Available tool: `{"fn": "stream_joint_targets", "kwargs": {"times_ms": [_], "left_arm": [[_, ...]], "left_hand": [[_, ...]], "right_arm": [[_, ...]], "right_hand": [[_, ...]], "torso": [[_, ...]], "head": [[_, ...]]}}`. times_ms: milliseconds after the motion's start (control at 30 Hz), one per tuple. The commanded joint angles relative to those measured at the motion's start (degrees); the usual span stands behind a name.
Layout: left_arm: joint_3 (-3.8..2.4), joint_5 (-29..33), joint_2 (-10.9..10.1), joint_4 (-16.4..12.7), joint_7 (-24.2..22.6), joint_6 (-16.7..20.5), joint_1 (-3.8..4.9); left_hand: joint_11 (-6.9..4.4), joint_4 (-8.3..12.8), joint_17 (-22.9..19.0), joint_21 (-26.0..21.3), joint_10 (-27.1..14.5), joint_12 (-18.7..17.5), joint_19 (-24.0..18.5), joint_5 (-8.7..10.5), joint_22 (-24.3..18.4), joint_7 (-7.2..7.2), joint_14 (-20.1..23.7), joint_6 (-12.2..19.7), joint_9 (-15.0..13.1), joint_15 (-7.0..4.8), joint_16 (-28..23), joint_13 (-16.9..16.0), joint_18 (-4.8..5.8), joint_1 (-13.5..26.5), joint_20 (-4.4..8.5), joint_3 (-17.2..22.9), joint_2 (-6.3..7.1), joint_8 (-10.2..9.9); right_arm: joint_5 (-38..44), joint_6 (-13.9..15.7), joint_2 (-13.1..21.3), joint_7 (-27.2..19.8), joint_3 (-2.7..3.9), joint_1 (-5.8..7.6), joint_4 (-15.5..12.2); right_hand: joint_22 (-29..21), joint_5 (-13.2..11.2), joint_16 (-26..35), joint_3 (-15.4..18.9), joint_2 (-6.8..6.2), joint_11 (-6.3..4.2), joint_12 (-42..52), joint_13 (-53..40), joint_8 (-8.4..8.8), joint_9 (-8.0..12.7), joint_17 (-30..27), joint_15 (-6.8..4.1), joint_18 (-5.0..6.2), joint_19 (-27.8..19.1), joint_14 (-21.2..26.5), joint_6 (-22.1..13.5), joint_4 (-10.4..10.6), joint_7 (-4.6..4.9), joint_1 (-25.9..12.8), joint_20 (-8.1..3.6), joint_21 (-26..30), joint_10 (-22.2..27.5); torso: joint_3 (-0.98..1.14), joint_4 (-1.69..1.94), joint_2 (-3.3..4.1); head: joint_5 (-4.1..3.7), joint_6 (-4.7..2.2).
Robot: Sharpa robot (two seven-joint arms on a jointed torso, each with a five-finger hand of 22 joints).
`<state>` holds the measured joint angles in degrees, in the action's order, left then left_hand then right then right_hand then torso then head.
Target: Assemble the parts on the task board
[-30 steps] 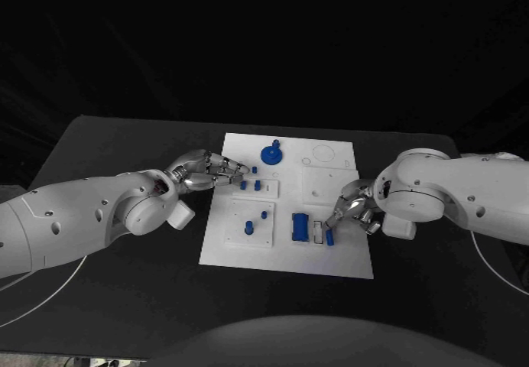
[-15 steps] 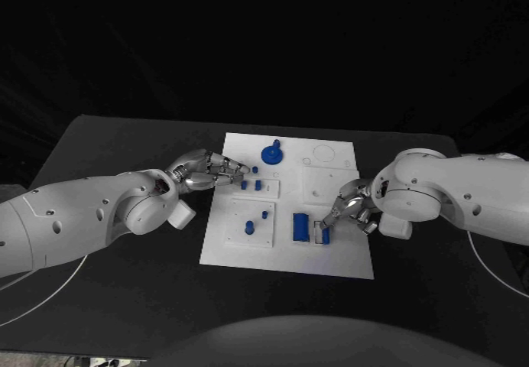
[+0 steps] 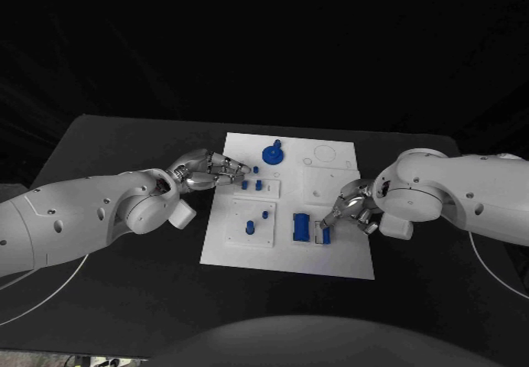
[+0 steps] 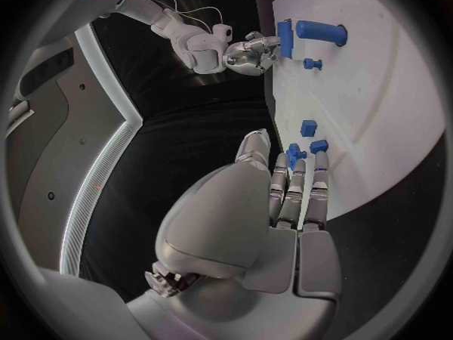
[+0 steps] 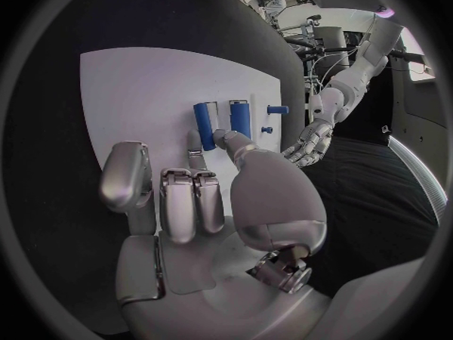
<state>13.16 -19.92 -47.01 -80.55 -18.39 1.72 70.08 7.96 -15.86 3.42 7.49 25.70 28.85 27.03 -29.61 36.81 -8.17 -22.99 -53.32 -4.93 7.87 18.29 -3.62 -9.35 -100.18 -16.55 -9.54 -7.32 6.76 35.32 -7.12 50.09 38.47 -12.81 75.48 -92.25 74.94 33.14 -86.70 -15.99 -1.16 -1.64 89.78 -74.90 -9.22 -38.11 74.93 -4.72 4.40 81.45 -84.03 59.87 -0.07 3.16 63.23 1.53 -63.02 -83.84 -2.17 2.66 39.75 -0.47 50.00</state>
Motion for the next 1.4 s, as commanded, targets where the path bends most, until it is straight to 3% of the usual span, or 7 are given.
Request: {"fn": "stream_joint_targets", "kwargs": {"times_ms": [33,867,1000,1100,1233,1400], "left_arm": [[0.0,0.1,0.24,-0.27,0.03,-1.56,-0.09],[0.0,0.09,0.4,-0.22,0.6,-1.78,-0.1],[0.0,0.09,0.39,-0.2,0.66,-1.81,-0.1],[0.0,0.08,0.42,-0.2,0.71,-1.86,-0.1],[0.0,0.08,0.46,-0.2,0.78,-1.96,-0.1],[0.0,0.07,0.48,-0.18,0.87,-1.99,-0.1]], "left_hand": [[0.06,-0.03,0.1,0.34,0.41,-0.04,0.55,-0.35,-0.05,-0.23,-0.45,-0.23,-0.09,0.09,0.18,-0.05,1.02,-0.52,-0.01,0.1,0.24,0.32],[0.06,-0.03,0.1,0.34,0.41,-0.04,0.55,-0.35,-0.05,-0.23,-0.45,-0.23,-0.09,0.09,0.18,-0.05,1.02,-0.52,-0.01,0.1,0.24,0.32],[0.1,-0.05,0.09,0.33,0.46,-0.07,0.53,-0.39,-0.09,-0.26,-0.45,-0.22,-0.09,0.13,0.17,-0.04,1.03,-0.57,0.0,0.12,0.27,0.33],[0.12,-0.06,0.09,0.33,0.48,-0.09,0.52,-0.42,-0.12,-0.28,-0.44,-0.22,-0.09,0.15,0.17,-0.03,1.04,-0.6,0.0,0.13,0.28,0.34],[0.12,-0.06,0.09,0.33,0.48,-0.09,0.52,-0.42,-0.12,-0.28,-0.44,-0.22,-0.09,0.15,0.17,-0.03,1.04,-0.6,0.0,0.13,0.28,0.34],[0.12,-0.06,0.09,0.33,0.48,-0.09,0.52,-0.42,-0.12,-0.28,-0.44,-0.22,-0.09,0.15,0.17,-0.03,1.04,-0.6,0.0,0.13,0.28,0.34]], "right_arm": [[-1.15,-0.24,-0.2,-0.99,0.0,-0.06,-0.18],[-2.24,-1.47,-0.39,-0.93,0.02,0.6,0.19],[-2.03,-1.62,-0.44,-0.86,0.02,0.62,0.18],[-1.85,-1.78,-0.47,-0.82,0.02,0.63,0.15],[-1.68,-1.96,-0.5,-0.8,0.01,0.63,0.11],[-1.39,-2.02,-0.53,-0.76,0.01,0.63,0.08]], "right_hand": [[6.59,-0.35,0.4,-0.35,-0.04,0.14,0.22,-15.1,-0.07,-0.01,10.18,-0.26,0.92,-0.07,-4.82,0.1,-0.07,-0.36,-0.57,-0.17,0.26,-6.16],[6.58,-0.27,0.34,-0.67,-0.16,0.06,0.22,-15.1,-0.11,-0.32,10.26,-0.32,0.93,-0.01,-4.84,-0.04,-0.63,-0.43,-0.28,-0.19,0.33,-6.16],[6.55,-4.61,0.33,-0.48,-0.03,0.1,0.22,-15.1,-0.18,-0.89,10.26,-0.28,0.92,0.07,-4.85,-0.17,-0.57,-0.38,-1.08,-0.18,0.55,-6.16],[6.55,-6.53,0.31,-0.38,0.06,0.11,0.22,-15.1,-0.18,-1.17,10.28,-0.28,0.93,0.13,-4.86,-0.23,-0.56,-0.38,-1.42,-0.17,0.65,-6.16],[6.57,-13.29,0.33,0.5,0.14,0.19,0.22,-15.1,-0.08,-1.56,10.24,-0.21,0.91,0.23,-4.85,-0.31,0.07,-0.31,-2.63,-0.13,0.8,-6.16],[6.57,-17.22,0.32,1.26,0.21,0.27,0.22,-15.1,0.04,-1.81,10.24,-0.15,0.92,0.3,-4.86,-0.34,0.54,-0.23,-3.31,-0.07,1.0,-6.16]], "torso": [[-0.01,0.01,0.01],[0.0,0.04,0.01],[-0.03,-0.05,0.01],[-0.04,-0.01,0.03],[0.0,0.01,0.03],[-0.02,0.02,-0.03]], "head": [[0.07,0.0],[0.29,0.0],[0.3,0.0],[0.26,0.0],[0.29,0.0],[0.33,0.0]]}}
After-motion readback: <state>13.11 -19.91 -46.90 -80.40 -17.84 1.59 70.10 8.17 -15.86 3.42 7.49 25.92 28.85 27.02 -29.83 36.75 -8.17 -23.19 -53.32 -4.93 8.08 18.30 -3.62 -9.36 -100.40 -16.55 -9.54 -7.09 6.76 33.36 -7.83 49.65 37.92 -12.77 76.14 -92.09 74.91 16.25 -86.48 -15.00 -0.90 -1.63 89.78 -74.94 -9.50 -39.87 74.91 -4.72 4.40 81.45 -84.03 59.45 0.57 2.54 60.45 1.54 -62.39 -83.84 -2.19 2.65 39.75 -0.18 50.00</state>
